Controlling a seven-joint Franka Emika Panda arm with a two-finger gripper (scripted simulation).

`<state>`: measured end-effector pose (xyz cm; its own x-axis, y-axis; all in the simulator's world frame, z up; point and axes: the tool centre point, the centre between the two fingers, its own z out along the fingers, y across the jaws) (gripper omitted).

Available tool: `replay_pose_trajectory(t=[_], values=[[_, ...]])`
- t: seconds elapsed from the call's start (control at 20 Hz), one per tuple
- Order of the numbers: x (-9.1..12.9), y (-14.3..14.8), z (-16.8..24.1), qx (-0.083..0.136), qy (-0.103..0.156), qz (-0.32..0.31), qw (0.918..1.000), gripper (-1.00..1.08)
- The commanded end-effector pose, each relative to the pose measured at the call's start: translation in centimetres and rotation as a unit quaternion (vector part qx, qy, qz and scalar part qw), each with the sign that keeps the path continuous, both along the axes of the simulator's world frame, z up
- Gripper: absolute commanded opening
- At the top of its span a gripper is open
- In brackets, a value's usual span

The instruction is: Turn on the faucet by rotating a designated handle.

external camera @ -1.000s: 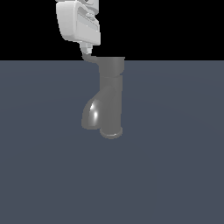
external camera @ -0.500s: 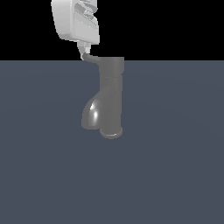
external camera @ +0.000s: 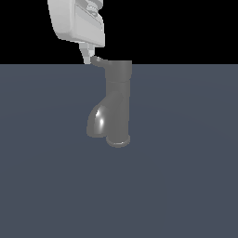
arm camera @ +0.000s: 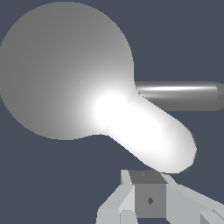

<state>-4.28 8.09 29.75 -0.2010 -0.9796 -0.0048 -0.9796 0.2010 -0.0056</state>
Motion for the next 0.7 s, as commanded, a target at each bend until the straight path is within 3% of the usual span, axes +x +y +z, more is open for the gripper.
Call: replay_pose_trajectory(t=[0.0,0.3,0.65], values=[[-0.9,-0.9,0.0,-0.001,0.002,-0.006,1.0,-1.0],[-1.8,-0.2,0.0,0.0,0.001,0.003,1.0,-1.0],[-3.2,-2.9,0.0,-0.001,0.002,0.0,1.0,-1.0]])
